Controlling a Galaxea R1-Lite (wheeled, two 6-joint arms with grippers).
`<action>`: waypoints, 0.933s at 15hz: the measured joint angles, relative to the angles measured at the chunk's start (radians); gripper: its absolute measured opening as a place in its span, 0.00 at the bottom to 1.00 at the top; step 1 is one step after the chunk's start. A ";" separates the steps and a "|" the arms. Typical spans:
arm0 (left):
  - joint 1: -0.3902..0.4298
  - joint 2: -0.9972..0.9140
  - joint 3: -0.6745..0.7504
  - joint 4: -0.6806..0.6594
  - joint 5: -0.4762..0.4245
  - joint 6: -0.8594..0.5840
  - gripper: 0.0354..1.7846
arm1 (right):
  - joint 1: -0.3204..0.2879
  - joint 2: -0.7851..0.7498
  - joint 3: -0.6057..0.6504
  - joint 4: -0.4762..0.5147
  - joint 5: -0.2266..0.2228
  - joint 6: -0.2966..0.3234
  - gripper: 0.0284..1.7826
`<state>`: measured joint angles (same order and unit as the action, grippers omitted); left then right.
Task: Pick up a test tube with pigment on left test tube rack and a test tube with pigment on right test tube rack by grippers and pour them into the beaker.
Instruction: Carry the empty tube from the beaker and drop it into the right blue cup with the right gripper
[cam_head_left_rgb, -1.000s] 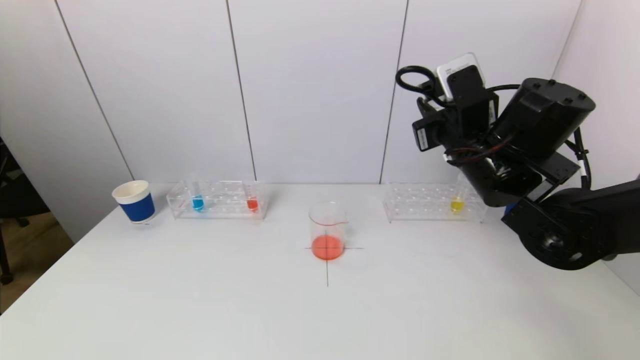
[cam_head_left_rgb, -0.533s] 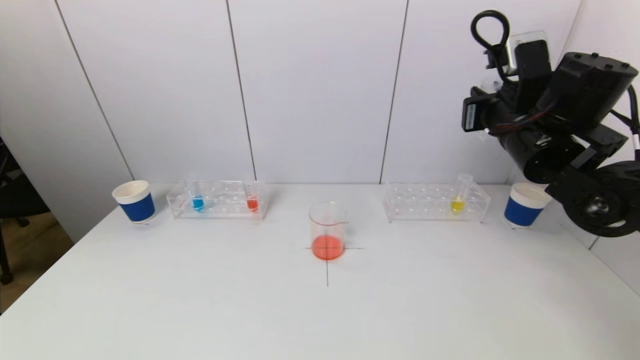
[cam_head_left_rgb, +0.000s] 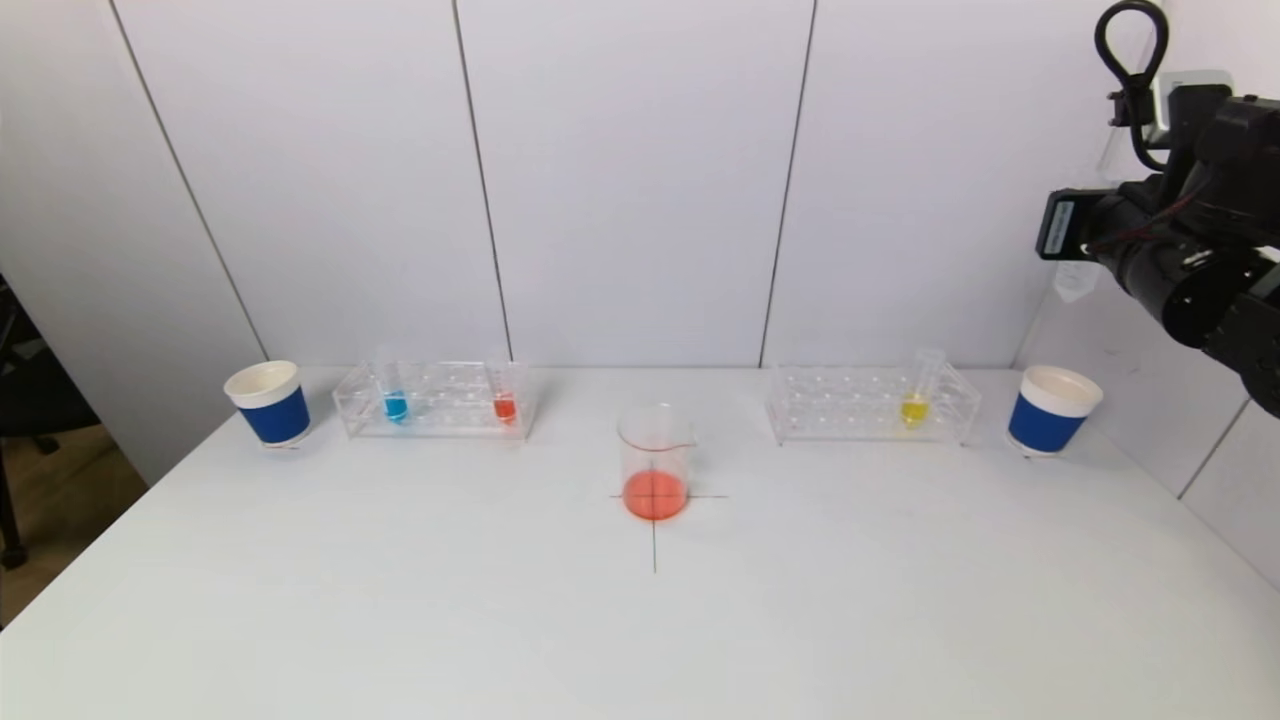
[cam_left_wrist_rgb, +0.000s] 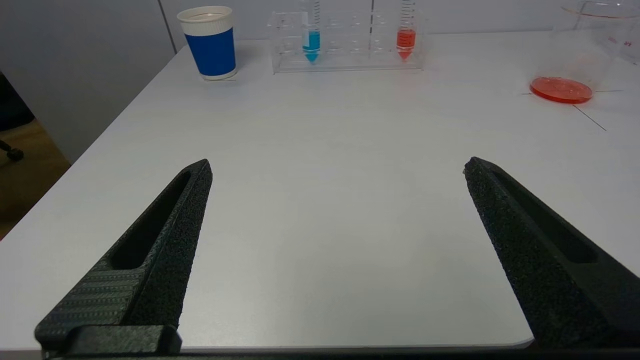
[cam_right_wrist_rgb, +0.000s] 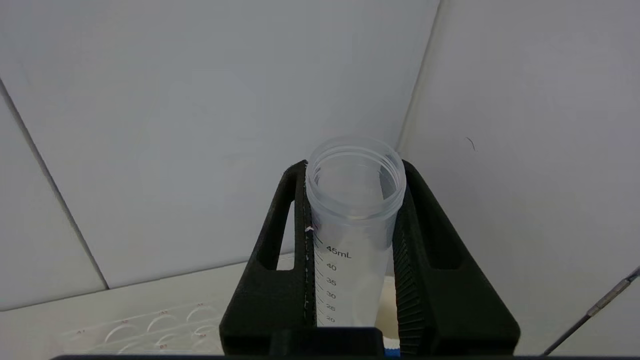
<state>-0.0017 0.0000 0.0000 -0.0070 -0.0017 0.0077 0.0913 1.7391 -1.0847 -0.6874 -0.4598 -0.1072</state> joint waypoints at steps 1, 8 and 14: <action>0.000 0.000 0.000 0.000 0.000 0.000 0.99 | -0.022 -0.001 -0.011 0.029 0.007 0.023 0.27; 0.000 0.000 0.000 0.000 0.000 0.000 0.99 | -0.194 0.000 -0.099 0.155 0.196 0.148 0.27; 0.000 0.000 0.000 0.000 0.000 0.000 0.99 | -0.276 0.062 -0.118 0.140 0.270 0.162 0.27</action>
<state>-0.0017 0.0000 0.0000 -0.0072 -0.0017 0.0072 -0.1847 1.8011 -1.2026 -0.5470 -0.1894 0.0551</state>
